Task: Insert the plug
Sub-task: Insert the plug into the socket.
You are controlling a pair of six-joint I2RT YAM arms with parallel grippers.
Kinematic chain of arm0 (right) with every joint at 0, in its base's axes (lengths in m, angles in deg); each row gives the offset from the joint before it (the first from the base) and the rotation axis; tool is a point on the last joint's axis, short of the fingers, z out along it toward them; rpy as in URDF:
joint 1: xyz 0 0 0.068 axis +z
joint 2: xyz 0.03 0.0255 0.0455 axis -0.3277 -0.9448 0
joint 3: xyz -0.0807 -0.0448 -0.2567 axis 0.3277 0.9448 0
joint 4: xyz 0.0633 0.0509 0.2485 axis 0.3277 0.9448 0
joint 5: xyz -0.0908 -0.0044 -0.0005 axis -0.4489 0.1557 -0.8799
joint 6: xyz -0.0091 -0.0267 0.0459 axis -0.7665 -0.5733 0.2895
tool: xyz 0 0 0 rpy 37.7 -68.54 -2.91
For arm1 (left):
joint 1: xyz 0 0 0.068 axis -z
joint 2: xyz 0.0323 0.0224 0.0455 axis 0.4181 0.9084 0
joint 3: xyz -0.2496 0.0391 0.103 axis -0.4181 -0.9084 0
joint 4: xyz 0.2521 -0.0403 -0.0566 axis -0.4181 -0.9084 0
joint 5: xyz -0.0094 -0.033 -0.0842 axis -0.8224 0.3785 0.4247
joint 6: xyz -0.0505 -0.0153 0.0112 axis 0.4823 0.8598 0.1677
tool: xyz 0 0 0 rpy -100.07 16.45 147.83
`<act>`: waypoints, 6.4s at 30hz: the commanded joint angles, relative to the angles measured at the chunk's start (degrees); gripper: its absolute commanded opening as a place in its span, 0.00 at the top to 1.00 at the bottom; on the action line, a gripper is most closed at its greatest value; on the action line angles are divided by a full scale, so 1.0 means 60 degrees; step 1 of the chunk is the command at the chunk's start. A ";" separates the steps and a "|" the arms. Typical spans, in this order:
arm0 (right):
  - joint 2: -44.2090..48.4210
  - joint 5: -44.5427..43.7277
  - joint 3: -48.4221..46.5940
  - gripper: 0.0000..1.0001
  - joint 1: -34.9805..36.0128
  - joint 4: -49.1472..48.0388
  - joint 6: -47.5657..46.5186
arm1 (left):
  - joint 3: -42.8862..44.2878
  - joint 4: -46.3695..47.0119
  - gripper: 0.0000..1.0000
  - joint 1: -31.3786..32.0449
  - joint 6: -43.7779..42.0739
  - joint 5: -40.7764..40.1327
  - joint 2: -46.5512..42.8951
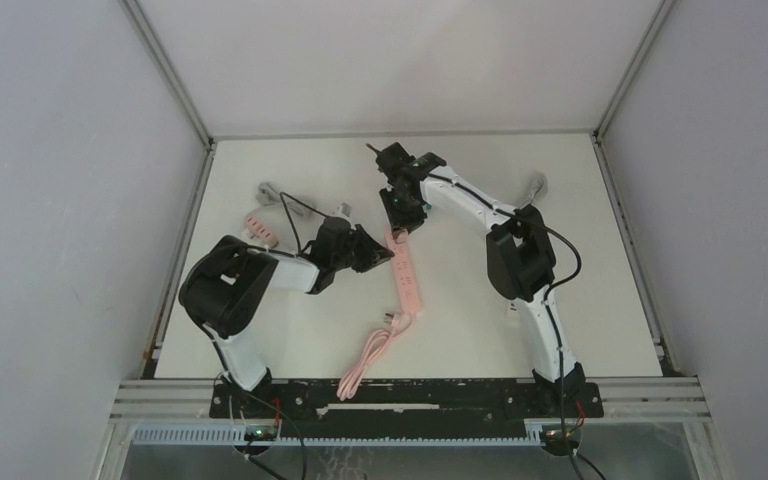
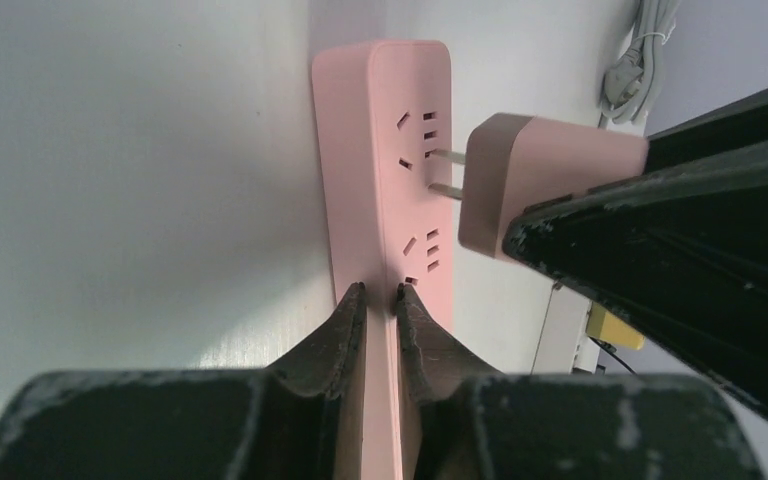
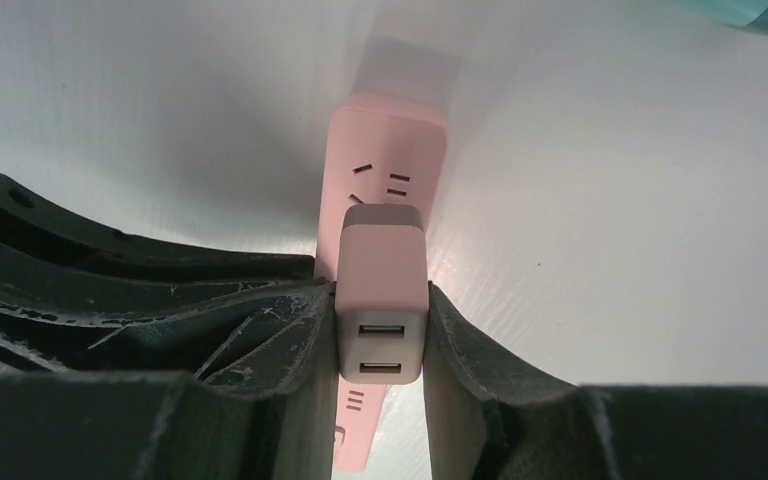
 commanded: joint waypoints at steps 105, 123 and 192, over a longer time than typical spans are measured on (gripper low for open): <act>0.0720 0.0867 0.1879 1.00 0.1082 0.1234 -0.1659 | -0.1180 0.1165 0.59 0.0337 0.1012 0.0049 -0.0731; 0.0249 0.0880 0.1515 1.00 0.0952 0.1308 -0.1684 | -0.0396 0.0790 0.71 0.0234 0.1131 0.0289 0.0417; -0.2316 -0.0341 -0.1521 1.00 0.1086 0.2039 -0.0455 | -0.0593 0.0804 0.80 0.0604 0.1219 0.0297 0.0953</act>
